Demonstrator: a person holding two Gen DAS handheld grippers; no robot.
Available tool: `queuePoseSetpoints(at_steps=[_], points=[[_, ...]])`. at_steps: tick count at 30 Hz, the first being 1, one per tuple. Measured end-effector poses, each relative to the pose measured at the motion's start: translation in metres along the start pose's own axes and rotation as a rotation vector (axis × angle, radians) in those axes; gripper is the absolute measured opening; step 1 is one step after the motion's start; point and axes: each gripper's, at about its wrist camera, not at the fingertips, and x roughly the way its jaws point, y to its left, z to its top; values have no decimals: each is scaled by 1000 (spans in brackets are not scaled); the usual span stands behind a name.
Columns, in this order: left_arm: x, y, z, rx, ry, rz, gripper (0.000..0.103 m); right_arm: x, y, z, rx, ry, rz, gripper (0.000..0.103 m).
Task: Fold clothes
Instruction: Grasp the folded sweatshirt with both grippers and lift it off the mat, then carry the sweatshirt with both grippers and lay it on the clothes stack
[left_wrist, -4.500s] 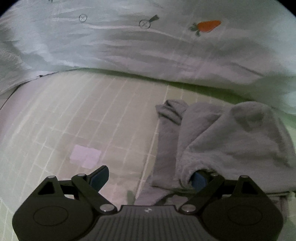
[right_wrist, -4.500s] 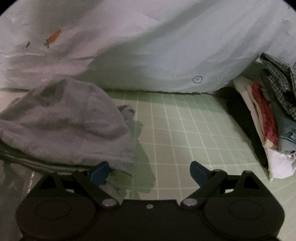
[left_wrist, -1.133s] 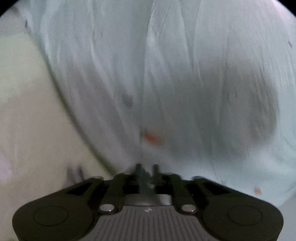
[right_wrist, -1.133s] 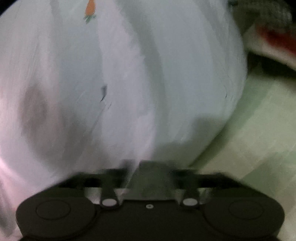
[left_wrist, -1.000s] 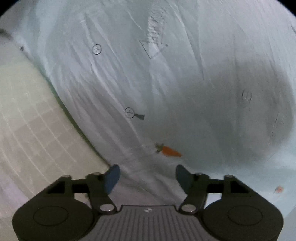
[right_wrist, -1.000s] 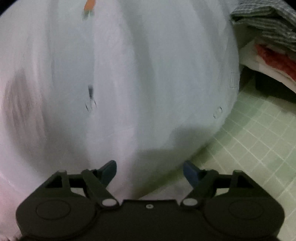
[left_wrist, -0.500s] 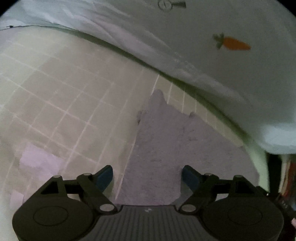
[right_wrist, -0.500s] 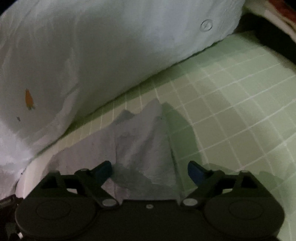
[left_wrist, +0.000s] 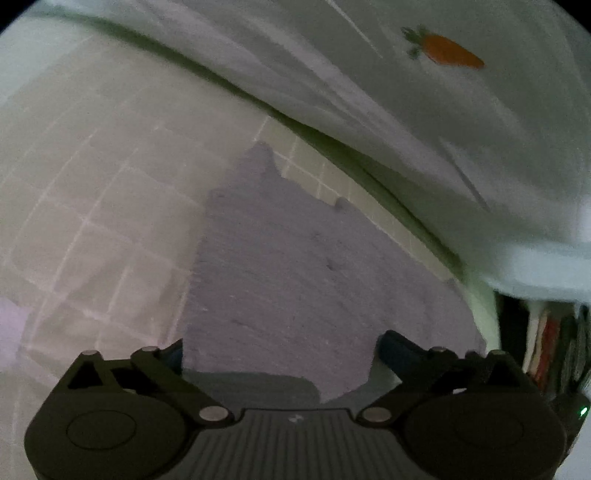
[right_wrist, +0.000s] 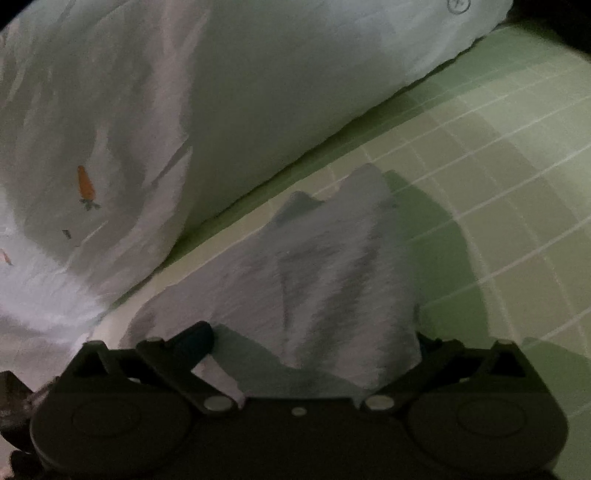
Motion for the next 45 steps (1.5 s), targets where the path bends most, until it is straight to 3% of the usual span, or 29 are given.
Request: queuePoseSetpoints(at_steps=[1,3,4,5,7,8,12,17,24,32,36,40,45], points=[[1,-2,-2,10,1,-5,98,1,0,-2,15,5,26,103],[5,-5,-4,-7,3,-24,79,4,1,-6,49,19,82,103],[6,-6,-7,-18,-2,-19,58,6,5,-8,26,50,110,100],[7,-7,-10,-28,-8,-11,47,7,10,-11,1,82,139,96],[3,-8,-18,-52,-22,-1,41,6,19,-18,-37,117,190,56],[-3,-9,-23,-52,-25,3,38,4,23,-23,-48,119,212,55],[-28,-20,-47,-28,-34,9,34,-23,35,-42,-65,83,208,45],[-54,-50,-77,8,-19,-61,33,-80,18,-58,1,12,212,43],[-61,-156,-97,205,-1,-256,33,-208,-25,-57,17,-223,159,43],[-37,-331,-122,393,-48,-536,33,-356,-89,5,-62,-502,81,43],[-20,-410,-125,424,-48,-642,33,-424,-117,41,-121,-624,36,42],[-8,-479,-120,484,-86,-679,33,-466,-137,80,-183,-708,3,42],[23,-527,-106,514,-120,-637,33,-474,-160,137,-270,-752,-71,42]])
